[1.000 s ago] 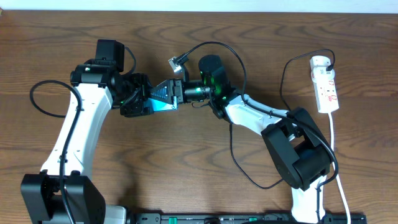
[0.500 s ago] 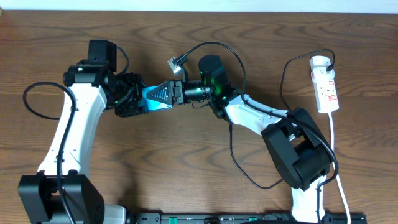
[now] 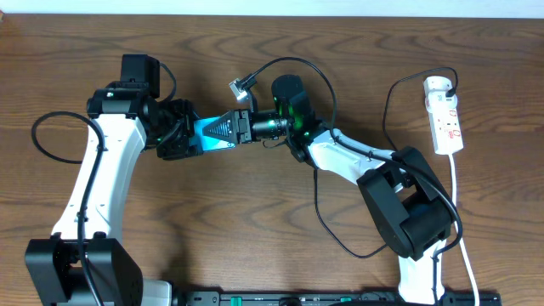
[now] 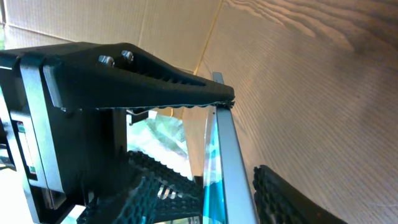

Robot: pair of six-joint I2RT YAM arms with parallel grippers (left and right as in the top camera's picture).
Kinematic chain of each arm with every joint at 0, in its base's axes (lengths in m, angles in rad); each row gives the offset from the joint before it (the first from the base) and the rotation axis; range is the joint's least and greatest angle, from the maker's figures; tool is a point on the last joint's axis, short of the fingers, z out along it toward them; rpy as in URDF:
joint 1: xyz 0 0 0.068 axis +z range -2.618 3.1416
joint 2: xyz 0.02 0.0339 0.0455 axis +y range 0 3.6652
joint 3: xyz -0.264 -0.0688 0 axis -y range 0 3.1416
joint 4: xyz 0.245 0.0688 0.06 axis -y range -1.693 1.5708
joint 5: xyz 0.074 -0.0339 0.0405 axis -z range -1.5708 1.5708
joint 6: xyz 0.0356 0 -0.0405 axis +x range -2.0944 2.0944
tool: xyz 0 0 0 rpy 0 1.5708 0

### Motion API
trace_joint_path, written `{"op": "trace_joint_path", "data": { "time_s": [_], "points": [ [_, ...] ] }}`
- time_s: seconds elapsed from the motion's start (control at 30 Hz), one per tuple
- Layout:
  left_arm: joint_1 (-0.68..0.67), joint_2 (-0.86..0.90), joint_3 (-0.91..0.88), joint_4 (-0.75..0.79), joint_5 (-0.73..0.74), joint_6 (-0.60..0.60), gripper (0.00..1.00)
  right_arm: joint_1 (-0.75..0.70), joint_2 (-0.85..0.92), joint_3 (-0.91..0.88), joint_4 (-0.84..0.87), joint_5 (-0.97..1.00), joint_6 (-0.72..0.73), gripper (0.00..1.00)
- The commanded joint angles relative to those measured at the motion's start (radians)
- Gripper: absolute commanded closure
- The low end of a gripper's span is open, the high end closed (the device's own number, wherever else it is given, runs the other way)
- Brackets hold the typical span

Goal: Plug charger to phone and switch on socket

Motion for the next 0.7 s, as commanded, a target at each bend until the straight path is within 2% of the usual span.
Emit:
{"op": "trace_joint_path", "data": {
  "time_s": [0.0, 0.4, 0.53, 0.67],
  "points": [
    [0.004, -0.014, 0.003, -0.004, -0.008, 0.003, 0.93, -0.002, 0.0, 0.018, 0.002, -0.024, -0.002, 0.55],
    [0.004, -0.014, 0.003, -0.008, -0.01, 0.033, 0.93, 0.016, 0.001, 0.018, -0.002, -0.024, -0.002, 0.58],
    [0.004, -0.014, 0.003, -0.007, -0.009, 0.041, 0.93, 0.017, 0.001, 0.018, -0.009, -0.024, -0.003, 0.64],
    [0.004, -0.014, 0.003, -0.007, -0.01, 0.052, 0.92, 0.018, 0.001, 0.017, -0.01, -0.024, -0.003, 0.66]
  ]
}}
